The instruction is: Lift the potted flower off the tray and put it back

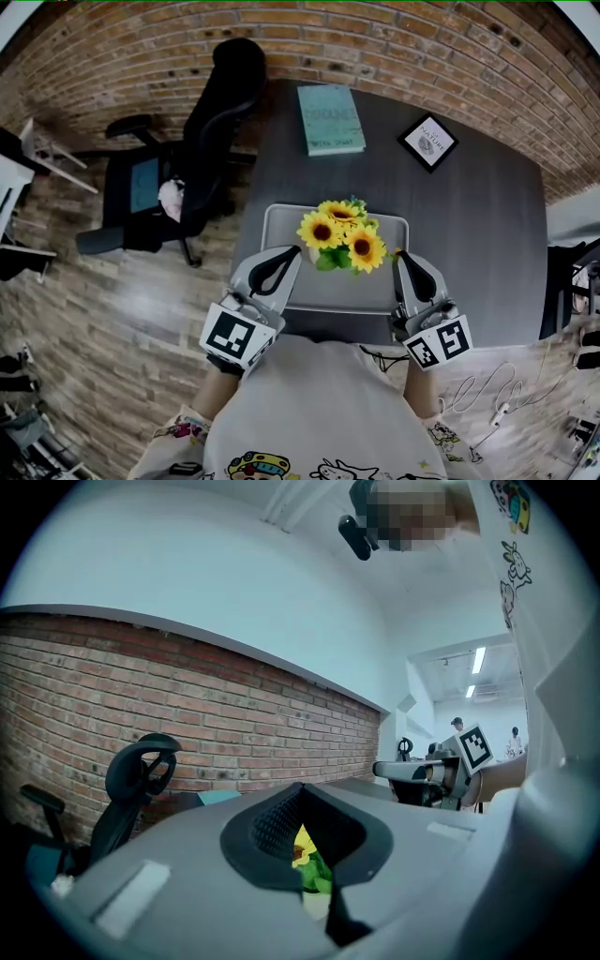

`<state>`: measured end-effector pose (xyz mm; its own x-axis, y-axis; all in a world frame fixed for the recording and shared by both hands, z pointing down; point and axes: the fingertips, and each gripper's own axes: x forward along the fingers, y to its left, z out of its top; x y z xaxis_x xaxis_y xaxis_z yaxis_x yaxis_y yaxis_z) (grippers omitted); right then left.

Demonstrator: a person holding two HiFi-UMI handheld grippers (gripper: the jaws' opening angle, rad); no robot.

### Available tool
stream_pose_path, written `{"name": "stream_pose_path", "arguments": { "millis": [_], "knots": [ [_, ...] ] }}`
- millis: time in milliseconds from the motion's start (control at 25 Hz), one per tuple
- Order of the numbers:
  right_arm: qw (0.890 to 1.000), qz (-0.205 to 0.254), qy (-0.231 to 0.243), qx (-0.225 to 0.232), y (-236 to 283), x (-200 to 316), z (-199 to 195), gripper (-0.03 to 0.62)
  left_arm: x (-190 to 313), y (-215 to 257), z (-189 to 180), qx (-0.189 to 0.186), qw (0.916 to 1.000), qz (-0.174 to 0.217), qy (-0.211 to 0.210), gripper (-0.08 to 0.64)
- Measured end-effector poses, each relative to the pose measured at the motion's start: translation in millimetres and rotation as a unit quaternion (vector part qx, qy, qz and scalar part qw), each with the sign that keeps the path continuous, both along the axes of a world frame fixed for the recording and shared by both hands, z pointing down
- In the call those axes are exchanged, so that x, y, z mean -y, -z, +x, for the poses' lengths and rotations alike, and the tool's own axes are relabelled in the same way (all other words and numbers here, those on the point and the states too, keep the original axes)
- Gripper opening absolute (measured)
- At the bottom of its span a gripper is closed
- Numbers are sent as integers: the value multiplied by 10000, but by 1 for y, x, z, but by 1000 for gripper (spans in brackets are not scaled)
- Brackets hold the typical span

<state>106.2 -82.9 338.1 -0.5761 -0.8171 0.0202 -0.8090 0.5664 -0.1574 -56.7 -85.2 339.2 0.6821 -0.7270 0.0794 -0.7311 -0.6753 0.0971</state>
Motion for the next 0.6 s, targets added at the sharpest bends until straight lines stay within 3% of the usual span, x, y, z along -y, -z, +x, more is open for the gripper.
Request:
{"name": "stream_pose_path", "arguments": {
  "millis": [600],
  "knots": [
    [10000, -60, -19, 29, -3, -8, 0, 0, -3, -3, -4, 21, 10000, -19, 25, 6]
  ]
}}
